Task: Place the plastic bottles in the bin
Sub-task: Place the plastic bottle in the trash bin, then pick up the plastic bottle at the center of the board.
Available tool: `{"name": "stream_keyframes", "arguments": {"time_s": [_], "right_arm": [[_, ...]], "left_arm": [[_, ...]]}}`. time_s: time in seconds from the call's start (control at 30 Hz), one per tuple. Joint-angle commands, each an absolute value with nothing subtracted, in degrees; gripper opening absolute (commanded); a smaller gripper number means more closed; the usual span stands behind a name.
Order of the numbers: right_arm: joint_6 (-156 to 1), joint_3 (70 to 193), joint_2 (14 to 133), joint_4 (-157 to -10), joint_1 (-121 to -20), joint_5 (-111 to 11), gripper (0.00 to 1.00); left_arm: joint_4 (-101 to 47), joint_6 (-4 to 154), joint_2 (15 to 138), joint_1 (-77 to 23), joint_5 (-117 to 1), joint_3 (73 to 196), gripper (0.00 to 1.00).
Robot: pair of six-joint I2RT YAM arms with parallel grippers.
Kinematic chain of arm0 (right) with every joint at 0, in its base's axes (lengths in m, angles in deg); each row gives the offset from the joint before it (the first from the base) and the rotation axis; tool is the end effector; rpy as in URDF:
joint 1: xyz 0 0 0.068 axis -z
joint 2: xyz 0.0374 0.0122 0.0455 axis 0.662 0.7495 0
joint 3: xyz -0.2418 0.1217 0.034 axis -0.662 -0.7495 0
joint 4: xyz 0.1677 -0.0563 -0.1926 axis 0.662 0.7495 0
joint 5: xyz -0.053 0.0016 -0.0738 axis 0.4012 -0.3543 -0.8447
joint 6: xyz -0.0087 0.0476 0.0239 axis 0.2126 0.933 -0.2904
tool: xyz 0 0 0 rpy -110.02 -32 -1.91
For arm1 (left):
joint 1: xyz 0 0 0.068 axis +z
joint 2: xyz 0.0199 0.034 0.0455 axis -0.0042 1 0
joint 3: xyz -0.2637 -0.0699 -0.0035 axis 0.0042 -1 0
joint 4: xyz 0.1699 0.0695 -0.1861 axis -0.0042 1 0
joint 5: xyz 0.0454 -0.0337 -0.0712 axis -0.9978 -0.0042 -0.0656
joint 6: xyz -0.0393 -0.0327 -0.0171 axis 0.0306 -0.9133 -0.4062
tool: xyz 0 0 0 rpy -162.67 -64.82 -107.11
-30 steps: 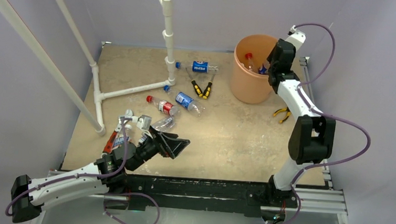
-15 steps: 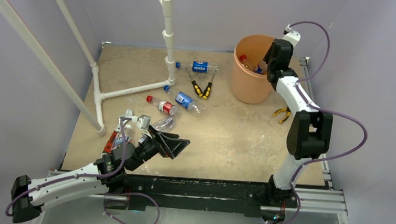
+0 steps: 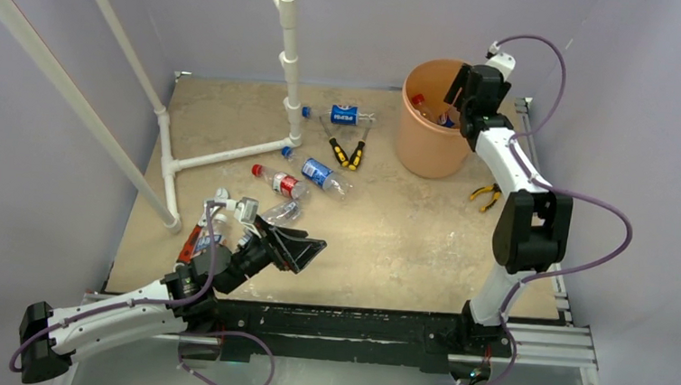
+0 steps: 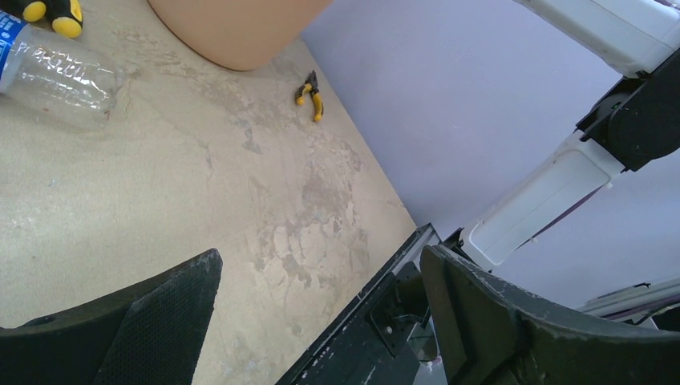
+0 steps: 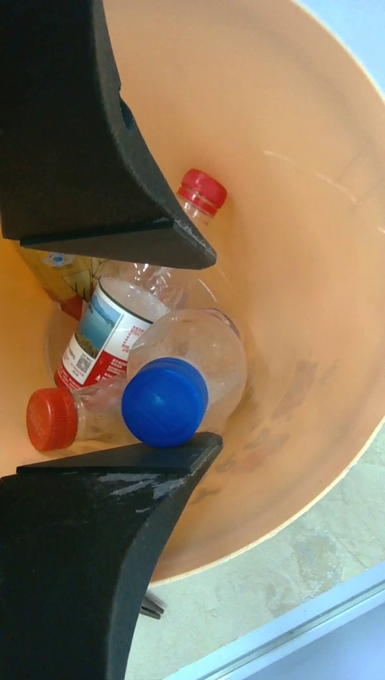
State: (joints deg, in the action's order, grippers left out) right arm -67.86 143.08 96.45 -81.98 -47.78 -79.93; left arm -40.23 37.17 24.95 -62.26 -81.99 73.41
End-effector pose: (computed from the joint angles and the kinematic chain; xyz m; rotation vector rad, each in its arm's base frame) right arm 0.4349 0.0343 0.3212 0.4313 1.8272 -0.1045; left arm 0.0741 -0.1186 0.2303 -0.0538 1.6852 -1.3019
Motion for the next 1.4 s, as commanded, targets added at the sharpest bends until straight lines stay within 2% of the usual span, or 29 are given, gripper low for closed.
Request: {"name": "stream_keyframes", "arguments": {"time_s": [0.0, 0.3, 0.5, 0.8, 0.97, 1.07, 1.37], "right_arm": [[-67.5, 148.5, 91.6, -81.4, -47.9, -80.3, 0.78], [-65.6, 152.9, 85.5, -80.6, -47.9, -79.4, 0.91], [-63.0, 150.8, 78.0, -81.0, -48.0, -74.8, 0.92], [-62.7, 126.8, 53.1, -96.9, -57.3, -57.7, 0.89], [-59.7, 112.6, 42.1, -100.7, -62.8, -38.1, 0.87], [-55.5, 101.6, 36.3, -104.4, -65.1, -31.6, 0.86], [-50.8, 77.7, 25.0, -106.5, -71.9, -32.6, 0.84]], "left_arm": [[-40.8, 36.1, 24.9, -62.4, -81.6, 73.1, 0.94], [-38.7, 35.8, 25.2, -62.4, -82.7, 74.5, 0.94], [-33.0, 36.7, 25.3, -62.4, -87.4, 78.3, 0.95], [-16.2, 36.1, 27.9, -62.4, -100.2, 87.1, 0.98], [0.6, 30.3, 32.4, -62.4, -109.4, 93.8, 0.98], [7.2, 27.1, 35.0, -62.4, -112.2, 96.3, 0.98], [9.6, 24.1, 42.8, -62.4, -113.7, 95.3, 0.99]]}}
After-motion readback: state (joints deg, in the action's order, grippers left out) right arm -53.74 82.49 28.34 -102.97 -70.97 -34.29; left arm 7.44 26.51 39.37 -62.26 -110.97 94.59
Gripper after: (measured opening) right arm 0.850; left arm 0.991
